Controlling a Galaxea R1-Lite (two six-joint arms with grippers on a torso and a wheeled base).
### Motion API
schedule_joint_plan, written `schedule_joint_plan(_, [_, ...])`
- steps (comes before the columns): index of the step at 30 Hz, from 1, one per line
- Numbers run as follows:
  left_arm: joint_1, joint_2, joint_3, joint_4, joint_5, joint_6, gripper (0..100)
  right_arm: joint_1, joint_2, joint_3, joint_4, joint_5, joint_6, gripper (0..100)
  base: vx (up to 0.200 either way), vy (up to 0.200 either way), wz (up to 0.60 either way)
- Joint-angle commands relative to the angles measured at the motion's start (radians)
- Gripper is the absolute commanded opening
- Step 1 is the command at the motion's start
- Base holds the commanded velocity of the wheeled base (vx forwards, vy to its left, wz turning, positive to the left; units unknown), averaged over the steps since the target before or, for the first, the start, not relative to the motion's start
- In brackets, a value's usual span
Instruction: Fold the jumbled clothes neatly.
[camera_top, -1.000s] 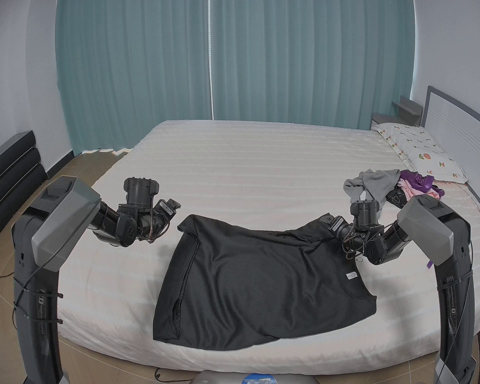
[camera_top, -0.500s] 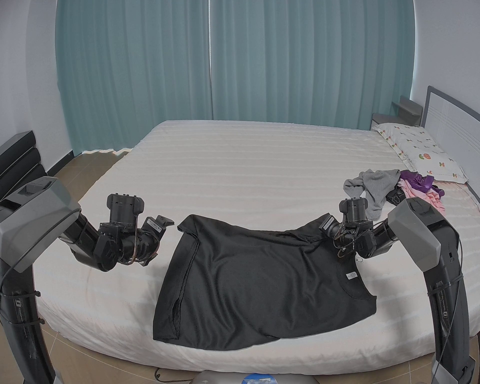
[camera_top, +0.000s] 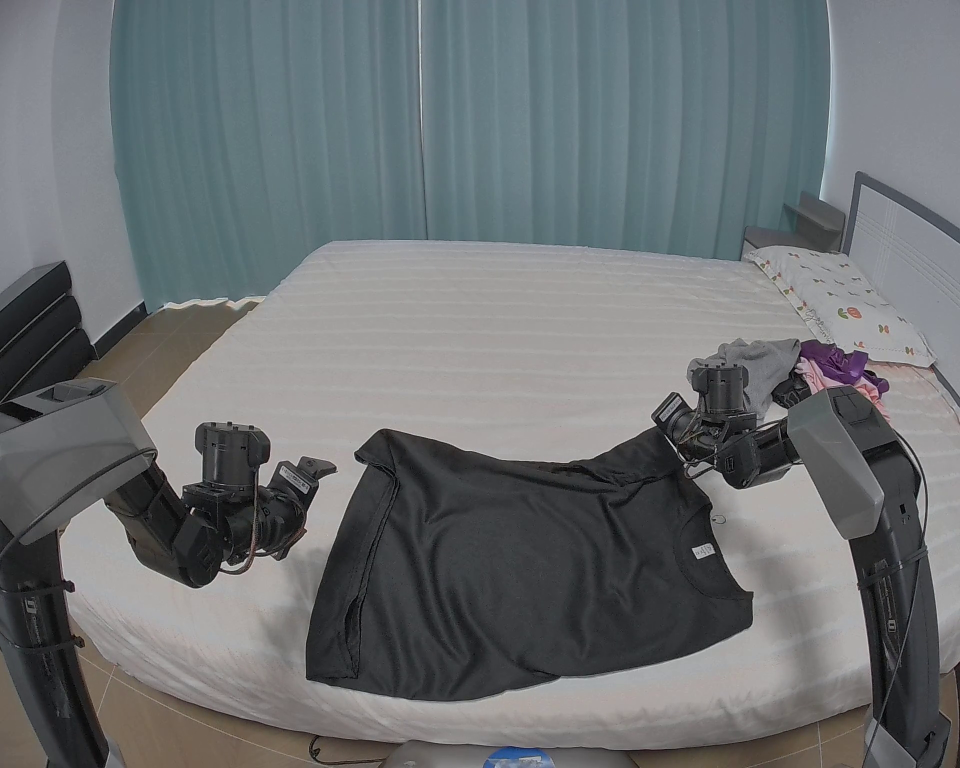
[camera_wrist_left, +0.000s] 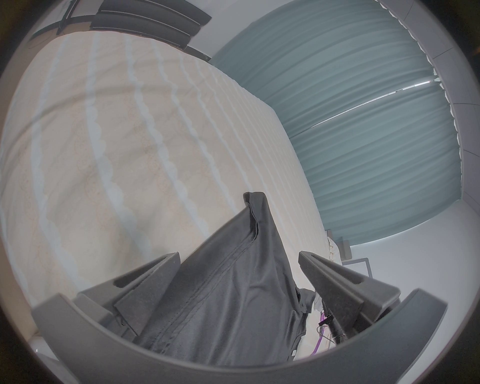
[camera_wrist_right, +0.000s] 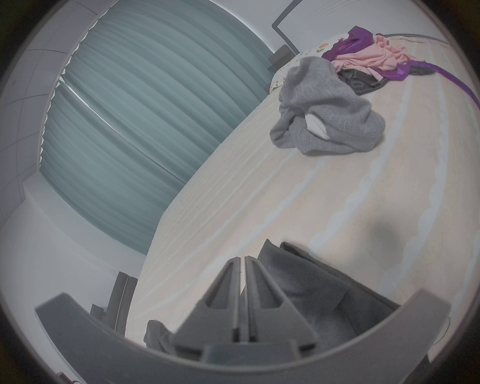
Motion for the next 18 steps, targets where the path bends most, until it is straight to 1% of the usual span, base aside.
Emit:
schedule_joint_plan(1, [-0.002,0.006,0.015,-0.001,0.0,0.0,100,0.0,-0.018,0.018,0.004,0.009,-0.003,100,0.0,0.0,0.0])
schedule_joint_plan(4, [-0.005,0.003,0.022,-0.001,-0.005,-0.001,100,0.013,-0.024,0.071,0.004,0.022,-0.001,100,0.0,0.0,0.0])
schedule_joint_plan(9, [-0.005,0.003,0.032,-0.001,-0.021,-0.003,100,0.037,-0.03,0.153,0.006,0.073,-0.001,100,0.0,0.0,0.0])
schedule_joint_plan(14, [-0.006,0.006,0.037,-0.001,-0.021,-0.003,100,0.037,-0.019,0.155,0.012,0.076,0.0,100,0.0,0.0,0.0])
schedule_joint_plan(16, [-0.006,0.007,0.037,-0.001,-0.021,-0.003,100,0.036,-0.013,0.141,0.05,0.076,0.002,100,0.0,0.0,0.0])
schedule_joint_plan(18, [-0.006,0.007,0.037,-0.001,-0.021,-0.003,100,0.034,-0.01,0.132,0.058,0.078,0.004,100,0.0,0.0,0.0])
